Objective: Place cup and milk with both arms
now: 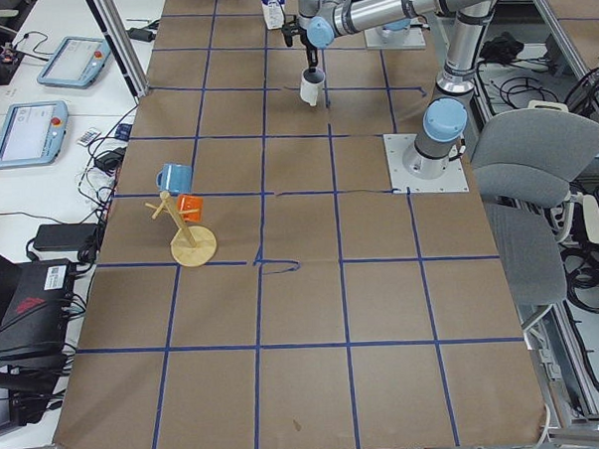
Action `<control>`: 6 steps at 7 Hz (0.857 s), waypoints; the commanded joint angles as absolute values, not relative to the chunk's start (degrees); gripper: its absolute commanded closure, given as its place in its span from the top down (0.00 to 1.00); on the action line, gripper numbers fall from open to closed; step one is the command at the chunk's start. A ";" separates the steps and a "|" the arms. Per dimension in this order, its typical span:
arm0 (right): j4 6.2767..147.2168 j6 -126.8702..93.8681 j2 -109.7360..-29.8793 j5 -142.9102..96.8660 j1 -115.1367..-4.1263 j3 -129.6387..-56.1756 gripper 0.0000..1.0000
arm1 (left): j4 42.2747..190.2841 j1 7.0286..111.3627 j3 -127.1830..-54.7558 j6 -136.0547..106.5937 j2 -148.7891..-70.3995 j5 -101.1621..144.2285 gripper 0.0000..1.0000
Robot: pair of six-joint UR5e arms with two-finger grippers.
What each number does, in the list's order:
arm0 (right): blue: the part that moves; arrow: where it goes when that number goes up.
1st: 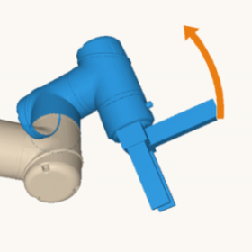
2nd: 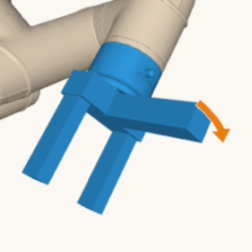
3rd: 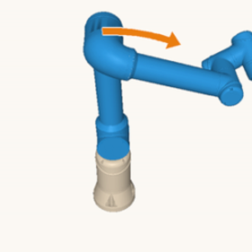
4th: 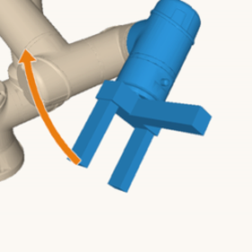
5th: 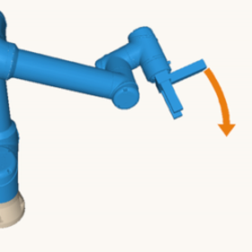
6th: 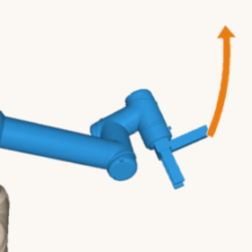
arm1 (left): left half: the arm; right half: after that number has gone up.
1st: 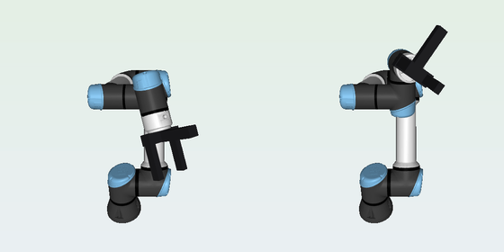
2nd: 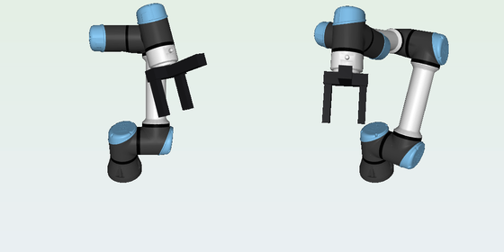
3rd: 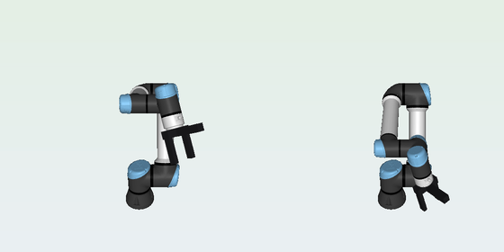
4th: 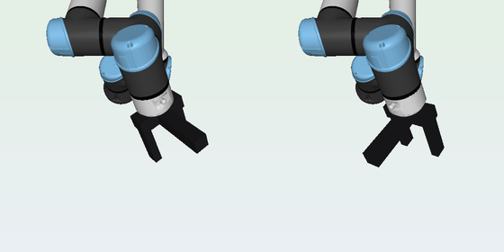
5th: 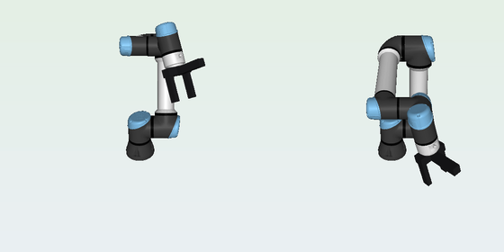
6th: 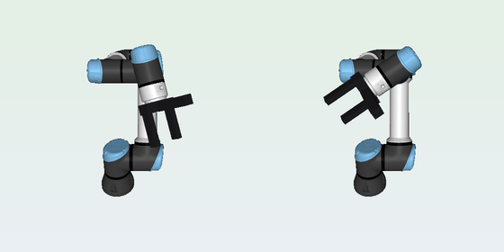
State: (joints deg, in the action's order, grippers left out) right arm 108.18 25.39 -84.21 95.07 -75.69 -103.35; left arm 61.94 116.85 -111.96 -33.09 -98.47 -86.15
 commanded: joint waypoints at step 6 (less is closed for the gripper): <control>103.89 18.81 -84.11 92.38 -76.03 -100.11 0.32 | 66.09 121.11 -105.20 -34.01 -106.61 -84.11 0.58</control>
